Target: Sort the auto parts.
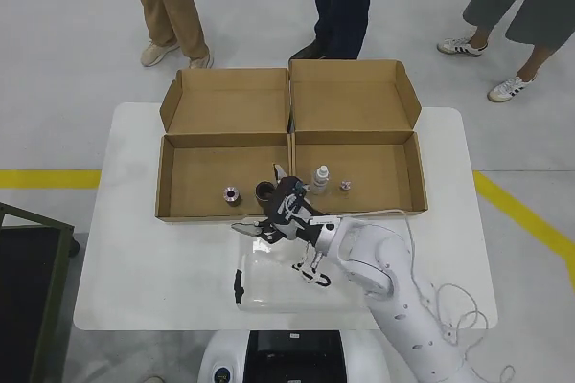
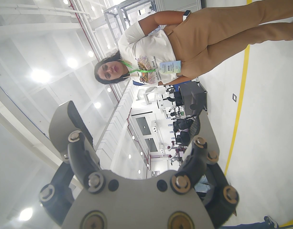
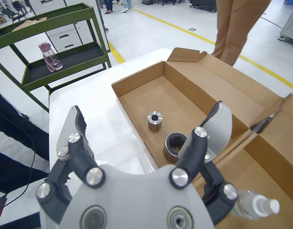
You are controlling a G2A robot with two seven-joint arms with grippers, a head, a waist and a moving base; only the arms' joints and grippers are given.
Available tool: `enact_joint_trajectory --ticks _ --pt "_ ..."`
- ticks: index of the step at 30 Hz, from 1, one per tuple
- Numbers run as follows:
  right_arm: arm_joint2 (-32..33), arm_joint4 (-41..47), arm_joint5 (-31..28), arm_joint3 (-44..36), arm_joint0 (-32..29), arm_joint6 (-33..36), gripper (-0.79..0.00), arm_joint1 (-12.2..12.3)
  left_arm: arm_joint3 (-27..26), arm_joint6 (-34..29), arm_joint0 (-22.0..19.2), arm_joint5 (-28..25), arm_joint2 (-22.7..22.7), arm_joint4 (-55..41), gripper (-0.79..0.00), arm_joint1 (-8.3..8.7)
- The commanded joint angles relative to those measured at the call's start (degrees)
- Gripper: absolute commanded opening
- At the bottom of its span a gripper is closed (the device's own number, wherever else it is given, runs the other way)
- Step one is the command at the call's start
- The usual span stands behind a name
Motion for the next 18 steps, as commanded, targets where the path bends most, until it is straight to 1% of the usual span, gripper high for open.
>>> enact_joint_trajectory --ticks 1,6,10,18 --pt "2.38 -0.54 0.1 -1.65 -2.19 -1.16 0.0 0.51 0.0 0.0 0.0 0.0 0.0 0.0 0.0 0.0" --pt "9.09 -0.33 0.89 -4.22 -7.04 -4.83 0.0 1.7 0.0 0.0 0.0 0.0 0.0 0.0 0.0 0.0" --pt "14.63 3.33 1.86 -4.19 -9.92 -8.5 0.0 2.39 0.0 0.0 0.0 0.0 0.0 0.0 0.0 0.0" --pt "22.63 5.09 1.29 -6.17 -16.29 -16.23 0.0 3.56 0.0 0.0 0.0 0.0 0.0 0.0 0.0 0.0"
